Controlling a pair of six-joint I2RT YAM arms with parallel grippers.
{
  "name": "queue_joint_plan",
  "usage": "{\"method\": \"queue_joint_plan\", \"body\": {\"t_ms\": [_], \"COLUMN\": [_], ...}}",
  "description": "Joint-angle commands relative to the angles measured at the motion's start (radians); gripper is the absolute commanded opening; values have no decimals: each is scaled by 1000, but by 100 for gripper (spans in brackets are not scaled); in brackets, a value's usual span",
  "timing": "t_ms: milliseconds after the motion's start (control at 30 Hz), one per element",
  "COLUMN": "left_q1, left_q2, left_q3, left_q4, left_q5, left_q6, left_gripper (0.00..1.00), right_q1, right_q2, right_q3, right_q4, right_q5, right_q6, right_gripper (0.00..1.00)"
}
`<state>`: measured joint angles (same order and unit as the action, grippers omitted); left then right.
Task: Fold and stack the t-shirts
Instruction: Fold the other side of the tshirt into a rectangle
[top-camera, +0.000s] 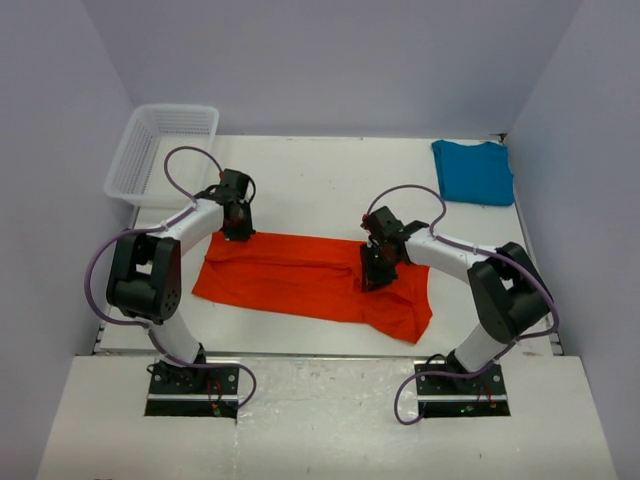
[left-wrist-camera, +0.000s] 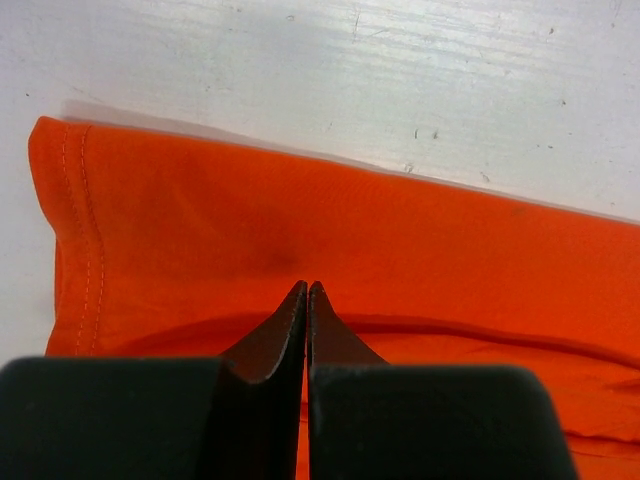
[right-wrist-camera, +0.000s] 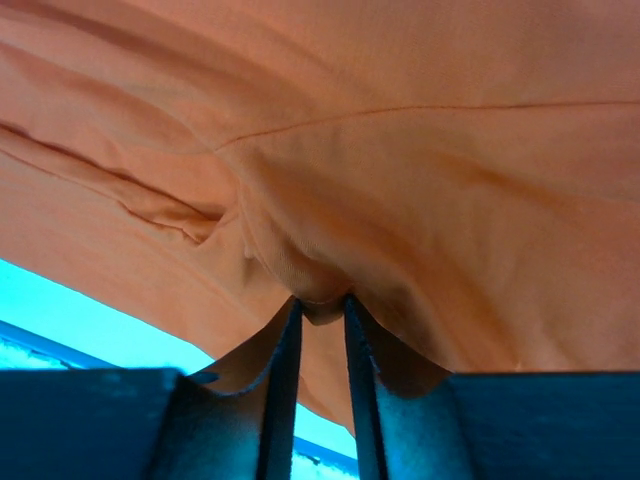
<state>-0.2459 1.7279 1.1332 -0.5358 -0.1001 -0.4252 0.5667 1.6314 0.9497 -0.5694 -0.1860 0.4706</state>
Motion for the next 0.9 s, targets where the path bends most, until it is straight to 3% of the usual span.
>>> {"method": "queue_joint_plan", "body": {"t_ms": [0, 67, 200, 267, 567, 633, 667, 767, 867], "left_q1": [-7, -7, -7, -7, -7, -7, -7, -7, -9], "left_q2": [-10, -13, -16, -18, -24, -28, -27, -25, -39], "left_q3": [-4, -7, -9, -13, -21, -23, -23, -23, -27], "left_q4": [27, 28, 28, 31, 30, 28, 27, 20, 17], "left_q5": [8, 7, 7, 7, 8, 13, 14, 20, 28], "left_q6": [26, 26, 26, 25, 28, 32, 34, 39, 39], "left_gripper": [0, 0, 0, 0, 0, 0, 0, 0, 0], "right_q1": [10, 12, 33, 57, 142, 148, 151, 157, 162], "right_q2": [15, 21, 24, 16, 13, 18, 19, 10, -10], "right_q3": [31, 35, 52, 66, 96, 86, 80, 63, 72], "right_q4": [37, 40, 26, 11, -14, -11, -6, 0, -18], "right_q5": [-18, -21, -15, -7, -15, 0, 0, 23, 65], "right_q6": [-7, -7, -6, -6, 30, 42, 45, 59, 59], "right_gripper": [24, 22, 4, 0, 0, 11, 24, 37, 42]}}
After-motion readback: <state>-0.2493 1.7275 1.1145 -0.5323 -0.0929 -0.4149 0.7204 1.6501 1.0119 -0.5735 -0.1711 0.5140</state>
